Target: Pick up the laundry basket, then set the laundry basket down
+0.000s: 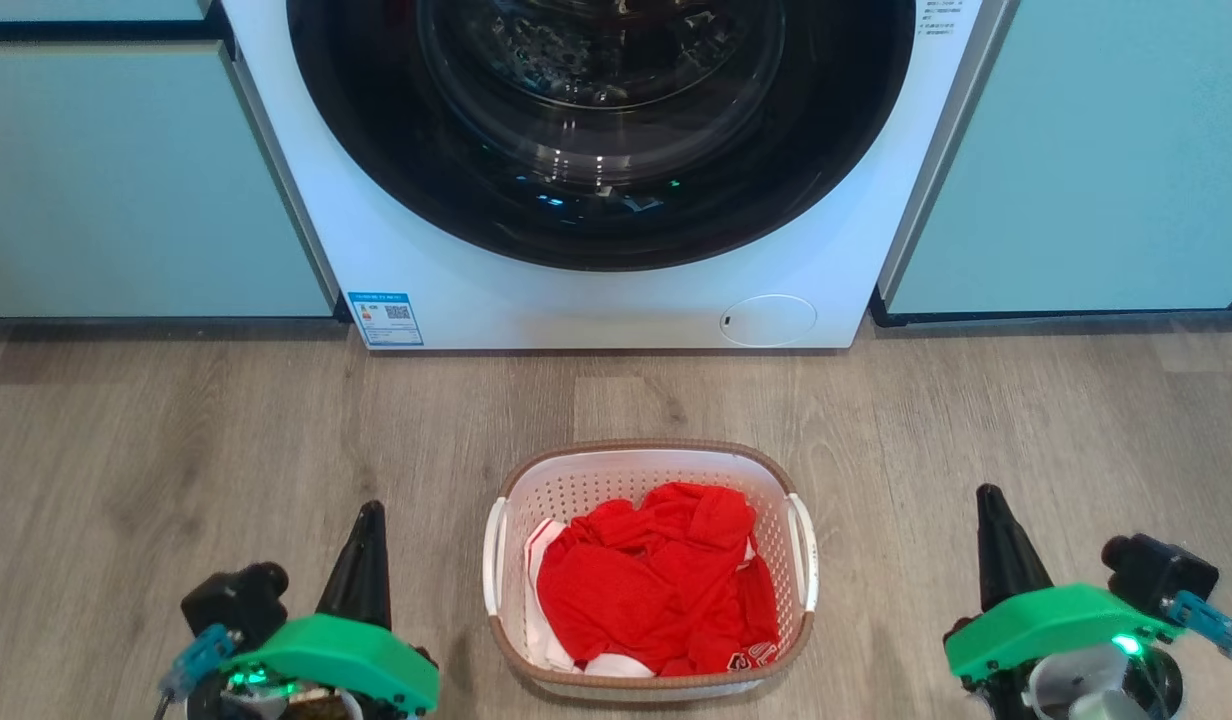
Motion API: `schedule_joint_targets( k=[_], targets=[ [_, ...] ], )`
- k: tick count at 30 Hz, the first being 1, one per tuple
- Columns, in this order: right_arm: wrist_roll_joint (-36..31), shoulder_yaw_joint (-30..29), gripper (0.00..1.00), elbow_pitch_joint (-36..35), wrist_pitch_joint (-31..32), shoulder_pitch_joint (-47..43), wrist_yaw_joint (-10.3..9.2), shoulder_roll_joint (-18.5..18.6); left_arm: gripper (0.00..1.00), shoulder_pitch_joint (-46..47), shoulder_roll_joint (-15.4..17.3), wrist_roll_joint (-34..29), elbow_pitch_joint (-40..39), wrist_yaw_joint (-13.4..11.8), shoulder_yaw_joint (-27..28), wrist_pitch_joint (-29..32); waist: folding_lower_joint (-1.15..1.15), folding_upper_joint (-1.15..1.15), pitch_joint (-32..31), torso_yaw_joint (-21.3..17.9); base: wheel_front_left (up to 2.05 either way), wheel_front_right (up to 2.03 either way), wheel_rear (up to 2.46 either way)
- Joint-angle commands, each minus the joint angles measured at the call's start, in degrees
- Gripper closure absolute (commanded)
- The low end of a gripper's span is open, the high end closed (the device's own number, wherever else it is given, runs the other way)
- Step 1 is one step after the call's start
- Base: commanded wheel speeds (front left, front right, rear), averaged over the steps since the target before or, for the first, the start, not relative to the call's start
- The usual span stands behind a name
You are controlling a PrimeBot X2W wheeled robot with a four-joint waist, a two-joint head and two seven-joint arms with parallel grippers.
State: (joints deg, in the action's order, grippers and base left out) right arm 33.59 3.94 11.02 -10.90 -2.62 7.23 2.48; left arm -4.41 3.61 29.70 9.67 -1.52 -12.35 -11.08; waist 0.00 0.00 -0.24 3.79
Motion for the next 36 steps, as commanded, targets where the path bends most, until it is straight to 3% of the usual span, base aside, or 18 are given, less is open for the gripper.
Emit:
schedule_joint_targets(
  k=[1, 36],
  targets=[
    [1.62, -0.18, 1.00, -1.59, 0.45, 3.08, 0.06, 1.04, 1.00, 3.29, 0.69, 1.65, -1.53, 0.49, 1.17, 0.26, 0.00, 0.00, 0.01, -0.05, 0.00, 0.00, 0.00],
    [23.17, -2.82, 1.00, 0.00, 5.72, 5.06, 0.13, 1.59, 1.00, 5.81, 1.21, 24.89, 0.44, 3.59, 6.16, 5.37, 0.00, 0.00, 0.16, -1.40, 0.00, 0.00, 0.00]
  ],
)
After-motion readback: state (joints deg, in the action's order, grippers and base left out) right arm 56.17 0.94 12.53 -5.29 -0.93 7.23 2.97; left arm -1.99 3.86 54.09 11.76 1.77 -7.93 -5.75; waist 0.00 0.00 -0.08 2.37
